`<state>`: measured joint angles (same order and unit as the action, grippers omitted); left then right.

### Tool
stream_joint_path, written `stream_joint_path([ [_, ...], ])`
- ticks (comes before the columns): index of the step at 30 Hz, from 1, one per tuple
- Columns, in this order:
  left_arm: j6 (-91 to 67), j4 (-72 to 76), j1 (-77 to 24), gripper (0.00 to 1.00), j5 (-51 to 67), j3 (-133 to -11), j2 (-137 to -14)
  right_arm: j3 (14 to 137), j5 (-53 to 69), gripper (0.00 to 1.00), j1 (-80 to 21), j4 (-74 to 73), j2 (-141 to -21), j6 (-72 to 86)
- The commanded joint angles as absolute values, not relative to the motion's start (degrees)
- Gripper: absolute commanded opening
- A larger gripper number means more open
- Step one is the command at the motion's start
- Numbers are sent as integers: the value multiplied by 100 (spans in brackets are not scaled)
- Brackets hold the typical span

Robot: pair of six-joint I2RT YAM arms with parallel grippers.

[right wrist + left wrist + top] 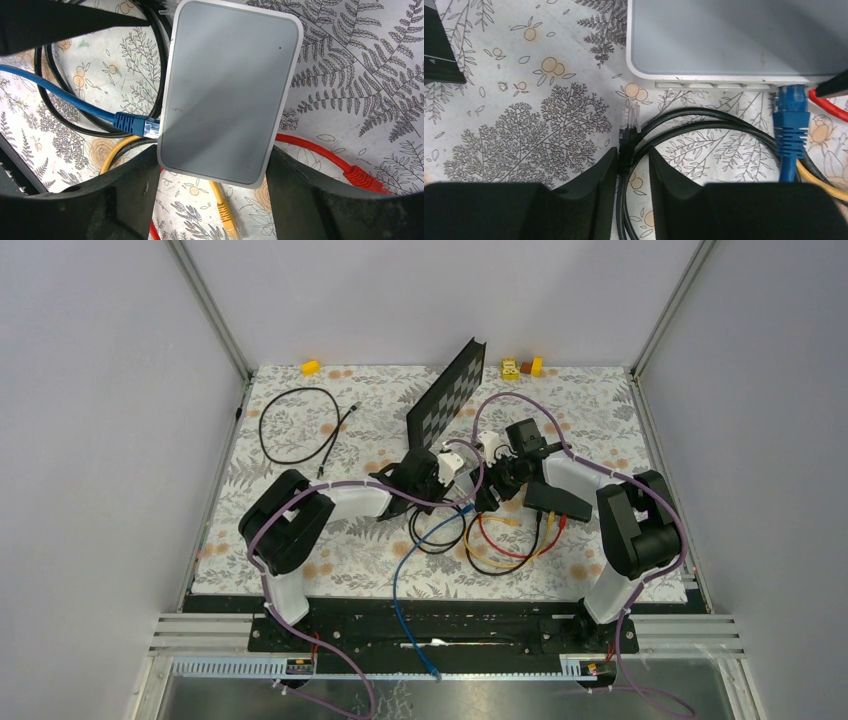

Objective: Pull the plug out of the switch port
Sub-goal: Move the connector to the corner of the board.

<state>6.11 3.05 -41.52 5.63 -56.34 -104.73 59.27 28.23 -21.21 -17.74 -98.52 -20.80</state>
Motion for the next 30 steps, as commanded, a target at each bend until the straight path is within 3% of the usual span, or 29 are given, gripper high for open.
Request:
stream_joint_path([
  [1, 527, -336, -4131, 27, 116, -5822, -10758, 5957, 3064, 43, -2072, -1688, -9578, -2087],
  [10, 801, -722, -4076, 1, 31, -5935, -10485, 5948, 3087, 43, -2048, -1655, -9586, -2076],
  [21, 1497, -1428, -3383, 0, 93, -5830, -9670, 5975, 3103, 43, -2042, -1604, -9646, -2039],
  [30, 1738, -1359, -2237, 0, 117, -5735, -9291, 6003, 3112, 43, -2044, -1586, -9694, -1995],
])
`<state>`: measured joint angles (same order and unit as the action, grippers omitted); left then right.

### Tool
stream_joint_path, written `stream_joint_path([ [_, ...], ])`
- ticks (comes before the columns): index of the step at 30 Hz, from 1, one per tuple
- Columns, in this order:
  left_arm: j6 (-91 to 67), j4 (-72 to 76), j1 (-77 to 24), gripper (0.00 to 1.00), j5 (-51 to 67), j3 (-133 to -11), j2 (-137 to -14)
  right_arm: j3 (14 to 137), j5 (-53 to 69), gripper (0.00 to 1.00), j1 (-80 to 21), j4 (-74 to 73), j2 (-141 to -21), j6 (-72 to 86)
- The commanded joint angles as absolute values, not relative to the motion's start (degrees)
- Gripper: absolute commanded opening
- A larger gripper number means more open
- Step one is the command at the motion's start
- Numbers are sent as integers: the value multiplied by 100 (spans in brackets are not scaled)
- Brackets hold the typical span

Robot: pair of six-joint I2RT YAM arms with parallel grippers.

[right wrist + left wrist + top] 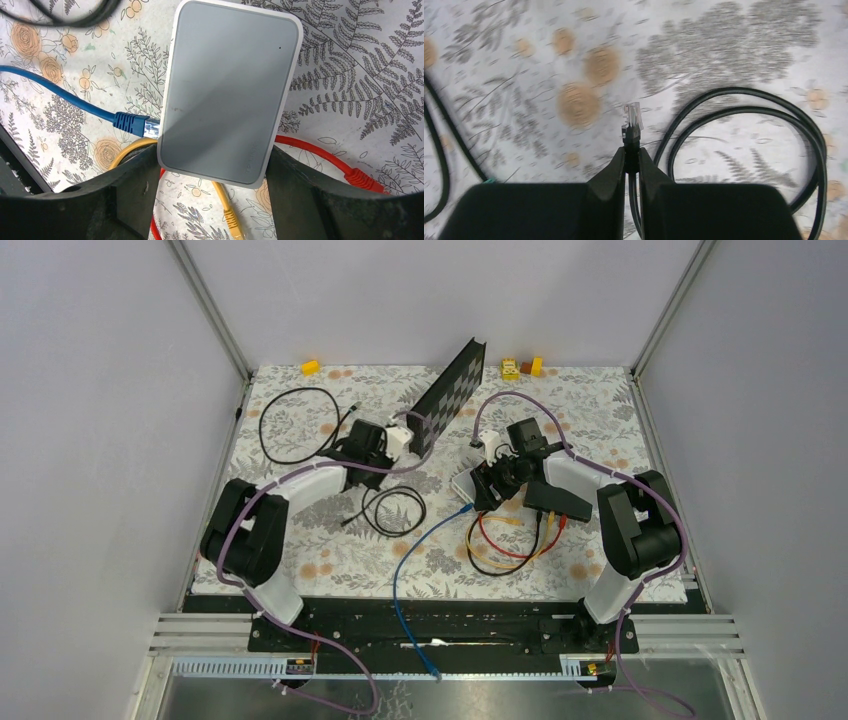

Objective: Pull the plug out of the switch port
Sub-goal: Move the connector to the corner of the board.

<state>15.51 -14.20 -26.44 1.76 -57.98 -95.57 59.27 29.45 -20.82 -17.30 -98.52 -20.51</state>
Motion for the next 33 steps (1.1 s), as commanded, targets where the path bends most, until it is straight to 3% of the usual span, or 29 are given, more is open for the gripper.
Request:
stream_joint_path([
  [1, 1744, -1340, -2133, 0, 139, -5739, -9274, 6003, 3118, 43, -2040, -1583, -9689, -1995],
  [11, 1573, -941, -1452, 0, 32, -6319, -9498, 6028, 3135, 44, -2039, -1568, -9702, -1961],
  [33, 474, -1242, -941, 0, -364, -10653, -12926, 6073, 3312, 46, -2048, -1493, -9772, -1712],
])
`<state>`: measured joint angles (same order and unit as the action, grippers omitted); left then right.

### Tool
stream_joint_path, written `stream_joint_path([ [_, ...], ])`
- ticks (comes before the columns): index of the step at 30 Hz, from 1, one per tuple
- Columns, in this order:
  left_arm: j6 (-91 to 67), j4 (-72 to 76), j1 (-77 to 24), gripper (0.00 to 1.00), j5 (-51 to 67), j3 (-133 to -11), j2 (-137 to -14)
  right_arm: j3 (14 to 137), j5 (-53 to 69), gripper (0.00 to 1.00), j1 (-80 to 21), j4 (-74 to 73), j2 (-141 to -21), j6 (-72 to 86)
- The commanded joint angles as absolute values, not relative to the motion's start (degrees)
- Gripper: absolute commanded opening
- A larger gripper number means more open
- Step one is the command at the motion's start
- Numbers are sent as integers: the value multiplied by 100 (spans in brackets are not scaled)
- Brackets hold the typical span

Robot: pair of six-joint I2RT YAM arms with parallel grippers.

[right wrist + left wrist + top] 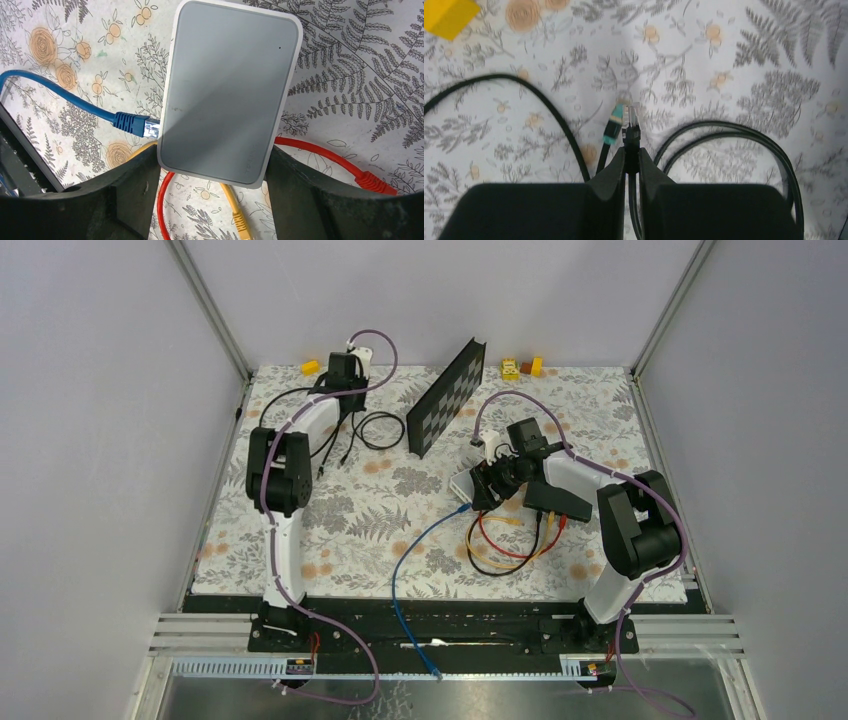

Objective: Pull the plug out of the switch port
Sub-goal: Move the connector to the corner of the board.

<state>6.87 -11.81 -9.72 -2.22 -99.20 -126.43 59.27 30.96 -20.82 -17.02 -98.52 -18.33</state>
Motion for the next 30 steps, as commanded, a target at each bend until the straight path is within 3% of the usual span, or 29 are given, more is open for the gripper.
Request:
stream_joint_path([
  [1, 475, -1240, -935, 0, -400, -10778, -13018, 6078, 3306, 46, -2048, -1471, -9792, -1680],
  [5, 564, -1271, -908, 2, -444, -11141, -13237, 6116, 3153, 46, -2084, -1377, -9902, -1480],
  [7, 615, -1266, -890, 12, -327, -11163, -13240, 6121, 2998, 47, -2135, -1299, -9938, -1382],
  [12, 657, -1154, -871, 66, -149, -10975, -12972, 6091, 2409, 48, -2442, -1099, -10011, -1196],
  [16, 578, -997, -833, 98, -51, -10671, -12536, 6022, 1855, 50, -2746, -928, -10039, -1055],
  [30, 230, -463, -598, 99, 764, -7915, -9917, 6163, 528, 52, -3214, -466, -10056, 393],
])
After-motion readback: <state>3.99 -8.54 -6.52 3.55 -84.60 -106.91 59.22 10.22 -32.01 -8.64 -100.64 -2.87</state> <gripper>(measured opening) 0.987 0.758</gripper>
